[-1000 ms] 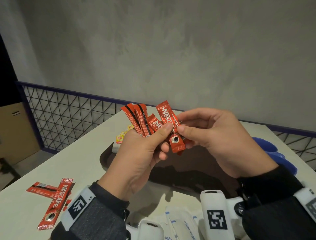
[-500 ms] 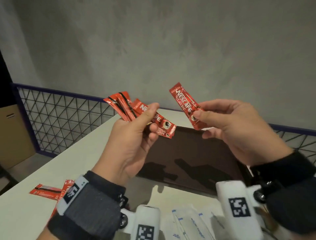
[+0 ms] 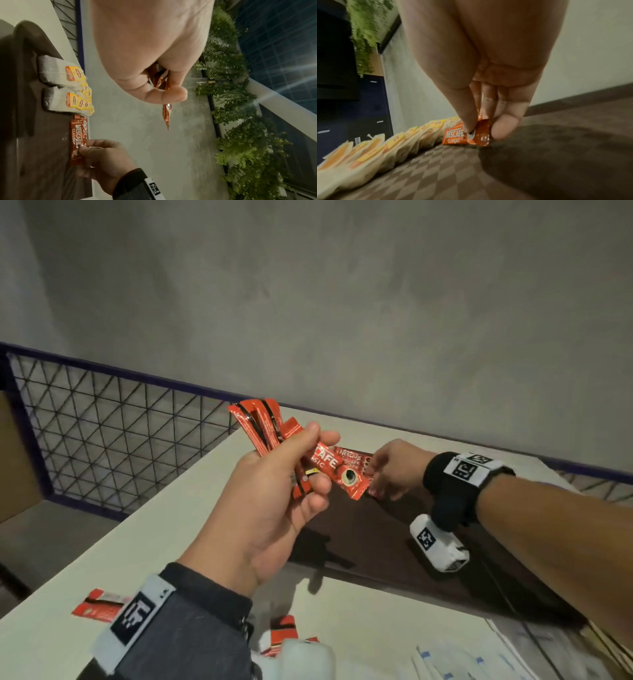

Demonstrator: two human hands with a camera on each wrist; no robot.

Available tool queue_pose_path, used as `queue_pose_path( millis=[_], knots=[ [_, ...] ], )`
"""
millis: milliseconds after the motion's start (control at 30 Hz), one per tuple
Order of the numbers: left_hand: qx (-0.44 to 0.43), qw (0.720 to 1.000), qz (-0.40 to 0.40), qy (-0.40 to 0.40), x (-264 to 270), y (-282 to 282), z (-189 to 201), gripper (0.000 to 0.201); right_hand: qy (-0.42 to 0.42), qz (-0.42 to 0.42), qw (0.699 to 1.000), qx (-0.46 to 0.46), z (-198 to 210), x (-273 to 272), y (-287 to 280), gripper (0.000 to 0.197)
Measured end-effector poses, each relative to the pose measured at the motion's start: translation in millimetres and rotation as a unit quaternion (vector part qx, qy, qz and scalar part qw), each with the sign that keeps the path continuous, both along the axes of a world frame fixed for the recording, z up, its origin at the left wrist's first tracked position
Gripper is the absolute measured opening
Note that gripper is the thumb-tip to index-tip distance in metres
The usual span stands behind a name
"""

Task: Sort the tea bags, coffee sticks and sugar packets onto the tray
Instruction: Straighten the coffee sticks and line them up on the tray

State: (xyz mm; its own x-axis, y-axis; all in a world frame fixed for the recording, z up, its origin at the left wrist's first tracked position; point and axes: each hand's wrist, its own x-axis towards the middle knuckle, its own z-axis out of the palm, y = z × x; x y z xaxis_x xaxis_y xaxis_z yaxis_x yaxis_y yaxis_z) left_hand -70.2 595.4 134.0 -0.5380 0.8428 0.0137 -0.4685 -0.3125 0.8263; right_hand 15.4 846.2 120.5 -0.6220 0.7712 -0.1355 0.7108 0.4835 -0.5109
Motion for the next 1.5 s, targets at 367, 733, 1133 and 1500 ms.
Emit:
queue_pose_path(
  millis=[367, 733, 1133, 1500],
  knots=[
    [-0.005, 0.997, 0.031, -0.064, -19, 3, -4, 0.026, -0.059, -0.033, 0.994, 0.091, -6, -25, 2, 0.021],
    [-0.002, 0.996, 0.054, -0.072, -21, 4, -2, 0.024, -0.101, -0.038, 0.989, 0.098, -5, -33, -1, 0.031],
    [-0.006, 0.996, 0.069, -0.059, -18, 4, -4, 0.023, -0.098, 0.006, 0.987, 0.123, -10, -30, 8, 0.027],
    [-0.007, 0.995, 0.075, -0.059, -17, 3, -1, 0.023, -0.117, 0.029, 0.977, 0.175, -6, -24, 11, 0.024]
  ],
)
